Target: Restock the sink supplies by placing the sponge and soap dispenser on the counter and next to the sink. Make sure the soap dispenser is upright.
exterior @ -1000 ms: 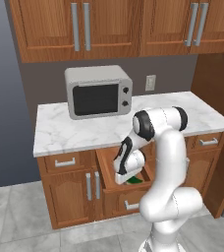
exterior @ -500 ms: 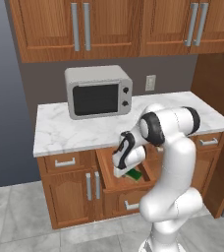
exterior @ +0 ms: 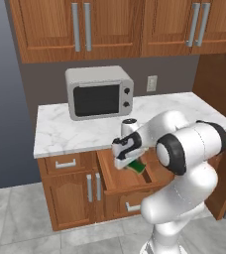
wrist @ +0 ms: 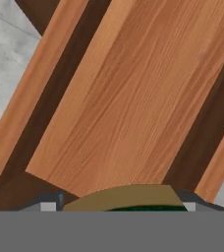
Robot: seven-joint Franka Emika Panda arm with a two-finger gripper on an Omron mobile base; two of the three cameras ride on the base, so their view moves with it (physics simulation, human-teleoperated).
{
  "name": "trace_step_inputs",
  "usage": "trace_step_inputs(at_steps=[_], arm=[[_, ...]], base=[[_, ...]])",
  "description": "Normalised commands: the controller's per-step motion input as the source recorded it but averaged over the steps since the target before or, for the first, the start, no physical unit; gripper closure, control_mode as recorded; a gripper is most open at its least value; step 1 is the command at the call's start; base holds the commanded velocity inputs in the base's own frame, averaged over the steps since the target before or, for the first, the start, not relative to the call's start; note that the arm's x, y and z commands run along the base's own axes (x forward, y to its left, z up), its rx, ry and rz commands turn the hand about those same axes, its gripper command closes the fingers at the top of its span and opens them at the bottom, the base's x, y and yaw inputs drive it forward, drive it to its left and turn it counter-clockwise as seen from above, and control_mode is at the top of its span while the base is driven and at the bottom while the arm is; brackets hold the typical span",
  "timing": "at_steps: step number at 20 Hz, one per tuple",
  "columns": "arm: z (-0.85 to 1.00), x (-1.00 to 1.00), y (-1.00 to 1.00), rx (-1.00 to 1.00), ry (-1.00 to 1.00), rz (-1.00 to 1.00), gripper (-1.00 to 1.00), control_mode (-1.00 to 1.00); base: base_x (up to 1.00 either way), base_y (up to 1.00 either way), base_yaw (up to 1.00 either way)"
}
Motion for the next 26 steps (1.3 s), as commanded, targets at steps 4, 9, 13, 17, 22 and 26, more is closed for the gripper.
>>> trace_step_inputs(at_steps=[4,9,13,17,22,26], arm=[[1.00,-0.32,0.00,0.00,0.00,0.00,1.00,-1.00],[0.97,-0.52,0.00,0.00,0.00,0.00,1.00,-1.00],[0.78,-0.51,0.02,0.00,0.00,0.00,1.00,-1.00],[0.76,-0.53,0.05,0.00,0.00,0.00,1.00,-1.00],[0.43,-0.46,0.15,0.00,0.00,0.00,1.00,-1.00],[0.12,-0.31,0.22,0.00,0.00,0.02,1.00,-1.00]], base=[[0.00,0.00,0.00],[0.00,0.00,0.00],[0.00,0.00,0.00],[0.00,0.00,0.00],[0.00,0.00,0.00],[0.00,0.00,0.00]])
